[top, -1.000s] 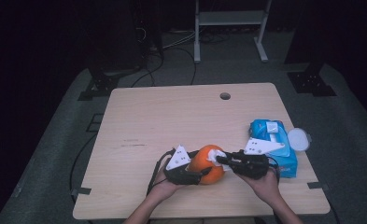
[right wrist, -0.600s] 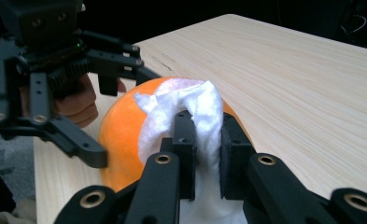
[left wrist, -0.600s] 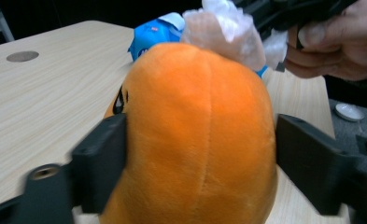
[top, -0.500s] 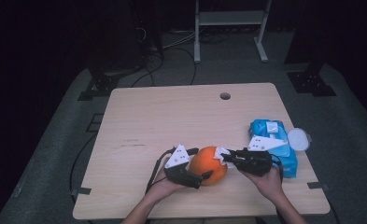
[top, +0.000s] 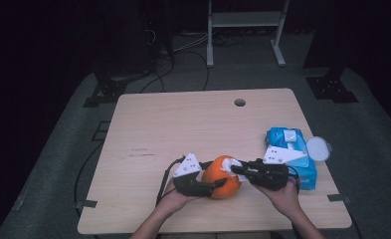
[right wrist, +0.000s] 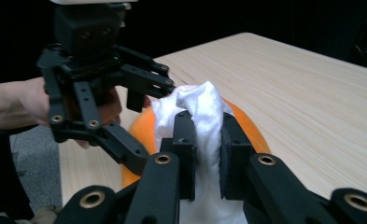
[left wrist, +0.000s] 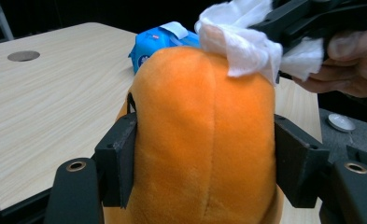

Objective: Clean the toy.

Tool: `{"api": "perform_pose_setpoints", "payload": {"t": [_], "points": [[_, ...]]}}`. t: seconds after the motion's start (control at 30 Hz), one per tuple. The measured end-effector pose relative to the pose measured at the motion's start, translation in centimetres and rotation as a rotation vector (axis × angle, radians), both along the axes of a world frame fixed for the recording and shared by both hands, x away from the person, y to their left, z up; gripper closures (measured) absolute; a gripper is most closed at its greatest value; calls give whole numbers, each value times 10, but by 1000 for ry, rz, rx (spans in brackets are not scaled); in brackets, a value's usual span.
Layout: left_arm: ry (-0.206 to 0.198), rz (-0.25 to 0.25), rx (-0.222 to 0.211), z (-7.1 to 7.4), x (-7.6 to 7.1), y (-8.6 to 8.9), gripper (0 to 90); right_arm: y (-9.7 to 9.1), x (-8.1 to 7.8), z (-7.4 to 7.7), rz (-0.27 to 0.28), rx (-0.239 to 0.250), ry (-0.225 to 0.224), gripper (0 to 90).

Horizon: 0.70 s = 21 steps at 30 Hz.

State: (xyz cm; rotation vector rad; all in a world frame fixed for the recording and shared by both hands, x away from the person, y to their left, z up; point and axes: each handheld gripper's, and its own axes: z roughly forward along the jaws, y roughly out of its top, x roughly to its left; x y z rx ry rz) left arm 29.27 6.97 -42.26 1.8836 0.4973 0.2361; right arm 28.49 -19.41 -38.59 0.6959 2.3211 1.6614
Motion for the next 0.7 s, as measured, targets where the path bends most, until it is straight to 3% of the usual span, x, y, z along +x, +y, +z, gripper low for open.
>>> {"api": "perform_pose_setpoints", "payload": {"t": [0.03,0.1,0.27,0.37,0.47,0.6,0.7], "points": [[4,8,19,-2,0,-1,328,1,0,0,11,3,8,788],[14,13,9,-5,2,0,325,5,-2,-3,22,-24,6,787],[28,56,-1,-4,2,1,287,0,2,-4,-12,-56,-4,788],[60,86,-29,-6,5,3,275,-8,7,-11,-40,-53,29,788],[71,101,-45,-8,6,2,261,-5,4,-8,-18,-35,30,788],[29,78,-12,-9,1,-3,250,6,0,-6,3,-57,2,788],[-19,22,26,-9,-6,-8,238,0,4,-7,-12,-41,15,788]]}}
